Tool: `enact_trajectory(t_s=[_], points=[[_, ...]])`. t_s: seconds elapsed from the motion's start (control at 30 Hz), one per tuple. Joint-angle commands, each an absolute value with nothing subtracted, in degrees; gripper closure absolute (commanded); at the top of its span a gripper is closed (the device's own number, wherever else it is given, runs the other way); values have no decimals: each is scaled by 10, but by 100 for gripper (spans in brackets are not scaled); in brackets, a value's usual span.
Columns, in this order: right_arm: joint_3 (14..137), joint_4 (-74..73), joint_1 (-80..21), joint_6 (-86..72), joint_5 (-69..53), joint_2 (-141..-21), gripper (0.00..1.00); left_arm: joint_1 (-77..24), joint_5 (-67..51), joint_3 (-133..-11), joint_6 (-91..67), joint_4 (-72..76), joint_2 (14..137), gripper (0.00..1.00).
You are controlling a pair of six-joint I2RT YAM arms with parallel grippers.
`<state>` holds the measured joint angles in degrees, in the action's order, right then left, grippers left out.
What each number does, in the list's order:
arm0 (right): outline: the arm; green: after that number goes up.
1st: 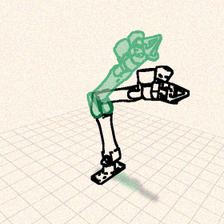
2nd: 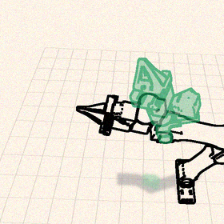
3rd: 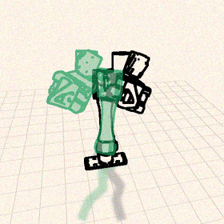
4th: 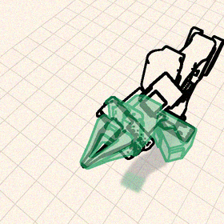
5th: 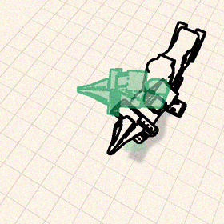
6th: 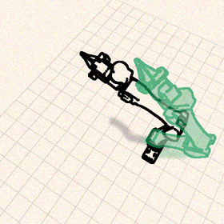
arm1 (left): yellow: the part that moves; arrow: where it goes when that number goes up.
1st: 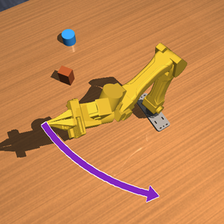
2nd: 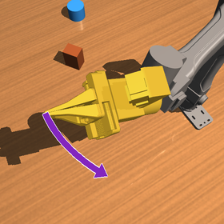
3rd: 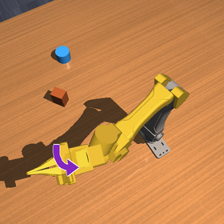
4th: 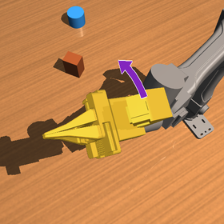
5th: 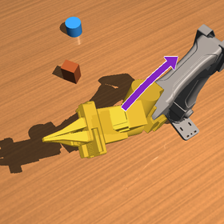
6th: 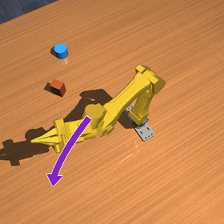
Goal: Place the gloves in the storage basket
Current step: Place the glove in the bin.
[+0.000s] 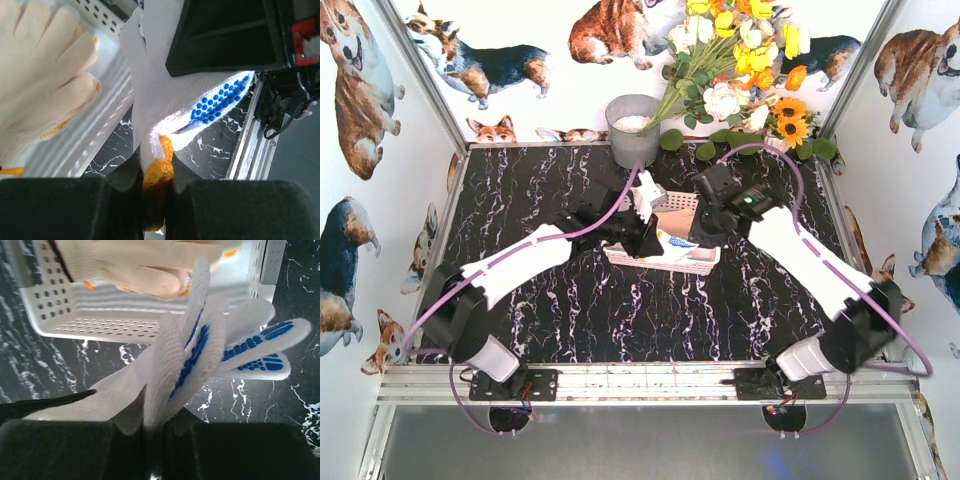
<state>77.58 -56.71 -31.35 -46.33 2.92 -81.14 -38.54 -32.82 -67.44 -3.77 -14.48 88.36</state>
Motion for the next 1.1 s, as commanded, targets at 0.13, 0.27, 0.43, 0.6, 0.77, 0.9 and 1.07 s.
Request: enact_trajectory(t_s=[0.13,0.27,0.43,0.6,0.77,0.9,1.07], points=[[861,-637,-306,-422,64,-906,100,-348,-336,-681,-94,-140,941,100],[890,-653,-305,-415,68,-956,100,-332,-352,-686,-110,-128,970,100],[934,-657,-296,-400,62,-1009,100,-315,-368,-702,-128,-122,1000,100],[991,-677,-282,-382,50,-1059,100,-306,-383,-726,-139,-129,1030,100],[1026,-693,-270,-363,37,-1083,100,-303,-383,-739,-156,-127,1042,100],[1046,-707,-261,-352,25,-1096,100,-297,-377,-737,-191,-104,1052,100],[1081,-734,-259,-339,18,-1101,100,-298,-409,-738,-232,-69,1051,100]])
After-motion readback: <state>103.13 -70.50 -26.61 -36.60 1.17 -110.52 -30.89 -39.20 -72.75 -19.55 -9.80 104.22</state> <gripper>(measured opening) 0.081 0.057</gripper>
